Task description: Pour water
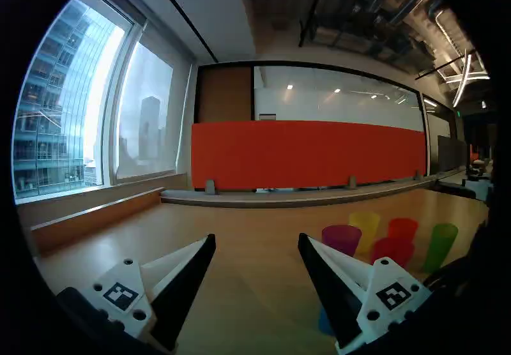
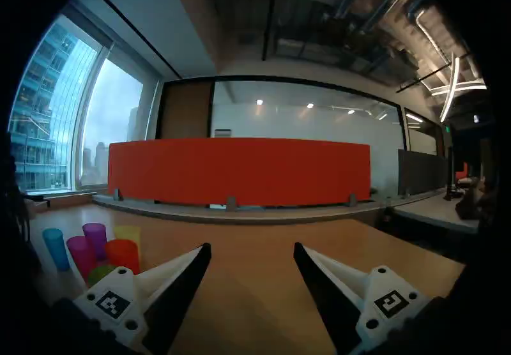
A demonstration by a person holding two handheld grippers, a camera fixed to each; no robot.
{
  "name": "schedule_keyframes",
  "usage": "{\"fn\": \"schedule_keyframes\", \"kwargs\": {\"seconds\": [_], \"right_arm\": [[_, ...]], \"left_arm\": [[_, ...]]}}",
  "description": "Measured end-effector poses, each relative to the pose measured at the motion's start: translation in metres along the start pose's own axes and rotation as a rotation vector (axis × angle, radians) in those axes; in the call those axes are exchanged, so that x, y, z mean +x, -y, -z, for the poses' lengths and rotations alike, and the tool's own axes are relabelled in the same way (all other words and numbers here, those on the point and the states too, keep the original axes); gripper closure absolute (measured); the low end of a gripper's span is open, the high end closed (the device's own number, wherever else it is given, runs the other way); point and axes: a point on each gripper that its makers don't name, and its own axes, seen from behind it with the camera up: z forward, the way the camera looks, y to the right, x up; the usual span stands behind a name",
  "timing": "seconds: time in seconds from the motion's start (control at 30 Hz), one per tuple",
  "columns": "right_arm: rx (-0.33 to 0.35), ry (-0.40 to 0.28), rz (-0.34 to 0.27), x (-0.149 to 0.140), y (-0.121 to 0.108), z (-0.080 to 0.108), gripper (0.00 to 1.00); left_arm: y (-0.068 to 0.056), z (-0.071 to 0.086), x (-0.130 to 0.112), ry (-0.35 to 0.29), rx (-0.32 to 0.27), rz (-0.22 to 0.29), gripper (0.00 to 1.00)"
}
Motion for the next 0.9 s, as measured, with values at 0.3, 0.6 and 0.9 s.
{"fn": "schedule_keyframes", "kwargs": {"seconds": [0.3,0.6,0.9], "right_arm": [[0.002,0.02,0.003,-0.01,-0.002,-0.004,0.0],[0.006,0.029,-0.001,-0.014,-0.001,-0.006,0.0],[0.004,0.028,-0.013,-0.013,-0.003,-0.004,0.0]], "left_arm": [[-0.001,0.0,0.0,0.0,0.0,0.0,0.04],[-0.001,0.0,0.0,0.0,0.0,0.0,0.04],[-0.001,0.0,0.0,0.0,0.0,0.0,0.04]]}}
